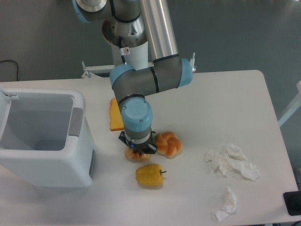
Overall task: Pick up the square bread
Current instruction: 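Close the gripper around one braided bread roll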
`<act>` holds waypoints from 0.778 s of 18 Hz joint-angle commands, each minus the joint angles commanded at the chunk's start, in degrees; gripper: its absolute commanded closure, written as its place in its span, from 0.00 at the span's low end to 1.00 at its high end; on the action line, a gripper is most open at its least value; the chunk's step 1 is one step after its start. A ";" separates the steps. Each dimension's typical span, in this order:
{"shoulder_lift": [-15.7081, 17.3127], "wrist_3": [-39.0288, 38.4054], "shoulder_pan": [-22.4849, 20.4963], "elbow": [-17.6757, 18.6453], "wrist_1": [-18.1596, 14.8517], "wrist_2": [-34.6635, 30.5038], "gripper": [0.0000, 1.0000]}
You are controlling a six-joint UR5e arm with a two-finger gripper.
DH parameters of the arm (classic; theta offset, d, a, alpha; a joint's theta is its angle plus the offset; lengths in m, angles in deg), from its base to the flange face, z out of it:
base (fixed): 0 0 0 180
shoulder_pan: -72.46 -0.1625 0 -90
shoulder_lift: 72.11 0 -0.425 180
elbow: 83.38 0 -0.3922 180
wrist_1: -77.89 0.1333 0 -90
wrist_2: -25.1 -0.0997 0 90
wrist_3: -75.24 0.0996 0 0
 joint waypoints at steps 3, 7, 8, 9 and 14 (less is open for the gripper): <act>0.52 0.52 -0.09 -2.02 0.00 0.35 0.80; 1.14 2.89 -0.09 -3.43 0.00 0.18 0.80; 1.84 3.94 -0.17 -3.52 0.09 0.18 0.80; 2.63 5.17 -0.52 -3.61 0.00 0.18 0.80; 5.45 15.27 -2.02 -4.57 -0.09 0.18 0.80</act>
